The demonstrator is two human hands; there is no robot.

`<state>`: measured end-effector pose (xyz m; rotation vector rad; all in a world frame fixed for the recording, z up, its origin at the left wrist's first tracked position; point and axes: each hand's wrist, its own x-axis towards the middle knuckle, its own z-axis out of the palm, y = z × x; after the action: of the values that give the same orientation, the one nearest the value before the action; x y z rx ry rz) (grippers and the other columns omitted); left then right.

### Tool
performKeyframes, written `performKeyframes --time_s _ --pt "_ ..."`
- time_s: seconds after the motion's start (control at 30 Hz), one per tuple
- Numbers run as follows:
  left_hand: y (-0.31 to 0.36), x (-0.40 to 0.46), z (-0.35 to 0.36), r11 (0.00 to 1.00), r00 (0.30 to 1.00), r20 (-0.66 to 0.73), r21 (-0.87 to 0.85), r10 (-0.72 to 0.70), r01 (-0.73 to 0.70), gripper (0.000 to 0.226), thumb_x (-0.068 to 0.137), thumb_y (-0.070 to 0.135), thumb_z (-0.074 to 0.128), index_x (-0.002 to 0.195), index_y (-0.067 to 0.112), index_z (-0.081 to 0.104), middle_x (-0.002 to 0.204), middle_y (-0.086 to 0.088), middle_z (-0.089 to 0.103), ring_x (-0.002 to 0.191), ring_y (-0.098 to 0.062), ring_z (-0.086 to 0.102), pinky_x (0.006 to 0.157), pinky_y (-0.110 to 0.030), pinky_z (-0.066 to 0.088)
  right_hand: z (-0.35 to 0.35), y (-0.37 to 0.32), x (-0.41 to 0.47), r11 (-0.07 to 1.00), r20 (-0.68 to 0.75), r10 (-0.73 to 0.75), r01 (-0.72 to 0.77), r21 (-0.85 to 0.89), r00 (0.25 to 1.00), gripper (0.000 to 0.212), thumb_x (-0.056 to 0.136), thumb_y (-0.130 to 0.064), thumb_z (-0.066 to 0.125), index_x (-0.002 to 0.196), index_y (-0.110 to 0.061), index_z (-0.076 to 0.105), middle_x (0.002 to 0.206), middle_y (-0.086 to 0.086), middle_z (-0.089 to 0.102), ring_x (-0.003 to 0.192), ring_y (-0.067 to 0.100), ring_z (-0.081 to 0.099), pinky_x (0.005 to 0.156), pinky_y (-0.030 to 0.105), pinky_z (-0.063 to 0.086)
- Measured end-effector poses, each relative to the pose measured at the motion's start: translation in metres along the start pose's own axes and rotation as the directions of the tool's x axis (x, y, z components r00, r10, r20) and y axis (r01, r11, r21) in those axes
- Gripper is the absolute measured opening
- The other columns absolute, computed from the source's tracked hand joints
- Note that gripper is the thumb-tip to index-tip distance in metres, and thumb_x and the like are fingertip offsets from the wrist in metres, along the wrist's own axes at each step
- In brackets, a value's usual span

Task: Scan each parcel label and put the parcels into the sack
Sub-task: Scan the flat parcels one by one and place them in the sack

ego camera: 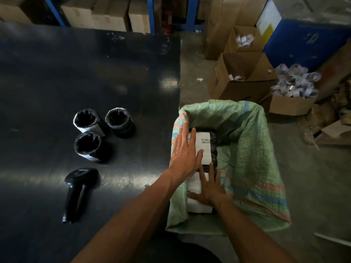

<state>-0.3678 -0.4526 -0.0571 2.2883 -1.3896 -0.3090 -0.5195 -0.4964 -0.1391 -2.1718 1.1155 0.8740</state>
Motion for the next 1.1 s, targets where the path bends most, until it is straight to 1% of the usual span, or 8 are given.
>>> performKeyframes --time_s 0.17,0.4,0.57,0.67,0.77,0.93,1.0,1.1 --pt "-0.007 0.0 -0.002 1.0 1.0 -0.005 -0.019 0.008 -0.008 0.075 0.099 0.039 0.047 0.158 0.005 0.015 0.165 -0.018 -0.01 0.153 -0.03 -0.006 0.124 -0.049 0.014 -0.002 -0.002 0.012 1.0 0.008 0.018 -0.018 0.004 1.0 0.127 0.079 -0.08 0.061 0.15 -0.042 -0.038 0.147 0.004 -0.059 0.149 0.049 -0.029 0.121 0.066 0.016" --pt "-0.007 0.001 -0.005 1.0 1.0 0.025 0.001 0.003 -0.003 0.076 0.099 0.04 0.047 0.158 0.005 0.015 0.165 -0.019 -0.012 0.153 -0.031 -0.006 0.124 -0.048 0.011 -0.006 -0.004 0.01 1.0 0.01 0.013 -0.013 0.014 1.0 0.125 0.082 -0.076 0.063 0.152 -0.041 -0.035 0.147 0.004 -0.059 0.15 0.053 -0.022 0.119 0.068 0.021" --pt "-0.008 -0.002 -0.013 1.0 0.996 0.084 0.005 0.007 -0.008 0.077 0.1 0.044 0.047 0.159 0.007 0.013 0.164 -0.018 -0.017 0.153 -0.032 -0.01 0.124 -0.048 0.005 -0.011 -0.006 0.007 0.999 -0.004 0.053 -0.053 0.011 0.999 0.127 0.079 -0.075 0.067 0.155 -0.043 -0.03 0.153 0.004 -0.053 0.151 0.054 -0.016 0.119 0.069 0.008" --pt "-0.012 -0.007 -0.022 0.999 0.989 0.147 0.005 0.032 -0.033 0.08 0.1 0.051 0.042 0.16 0.012 0.006 0.164 -0.015 -0.021 0.152 -0.034 -0.011 0.122 -0.051 0.002 -0.016 -0.009 0.006 0.998 -0.029 0.07 -0.07 -0.005 0.997 0.117 0.083 -0.072 0.065 0.161 -0.038 -0.017 0.162 0.009 -0.04 0.153 0.052 -0.01 0.122 0.064 0.008" --pt "-0.022 -0.018 -0.037 0.999 0.991 0.13 -0.009 0.035 -0.034 0.076 0.102 0.053 0.035 0.16 0.015 0.004 0.164 -0.018 -0.015 0.152 -0.036 -0.004 0.123 -0.052 0.005 -0.024 -0.007 0.002 0.993 -0.152 0.102 -0.091 0.08 0.983 0.098 0.091 -0.059 0.062 0.164 -0.028 0.006 0.169 0.019 -0.013 0.154 0.046 0.011 0.124 0.055 0.022" --pt "-0.071 -0.039 -0.074 0.995 0.995 0.064 0.066 -0.079 0.074 0.071 0.104 0.052 0.032 0.16 0.015 0.008 0.165 -0.02 0.001 0.151 -0.039 0.007 0.122 -0.046 0.008 -0.046 -0.007 -0.014 0.939 -0.494 0.145 0.038 0.343 0.857 0.059 0.094 -0.035 0.061 0.147 -0.014 0.048 0.144 0.024 0.049 0.131 0.04 0.05 0.109 0.048 0.044" --pt "-0.099 -0.047 -0.089 0.986 0.993 0.027 0.124 -0.116 0.112 0.071 0.104 0.049 0.036 0.16 0.013 0.012 0.164 -0.023 0.007 0.149 -0.041 0.012 0.122 -0.046 0.011 -0.064 -0.019 -0.027 0.924 -0.613 0.156 0.104 0.367 0.774 0.052 0.096 -0.025 0.063 0.143 -0.007 0.053 0.14 0.024 0.052 0.13 0.04 0.05 0.109 0.046 0.043" --pt "-0.139 -0.058 -0.115 0.966 0.987 -0.002 0.203 -0.162 0.159 0.071 0.101 0.044 0.046 0.157 0.009 0.022 0.159 -0.028 0.019 0.144 -0.046 0.022 0.119 -0.051 0.018 -0.089 -0.051 -0.051 0.929 -0.759 0.118 0.198 0.312 0.641 0.047 0.097 -0.027 0.064 0.141 -0.011 0.056 0.142 0.016 0.051 0.128 0.035 0.052 0.109 0.045 0.044"
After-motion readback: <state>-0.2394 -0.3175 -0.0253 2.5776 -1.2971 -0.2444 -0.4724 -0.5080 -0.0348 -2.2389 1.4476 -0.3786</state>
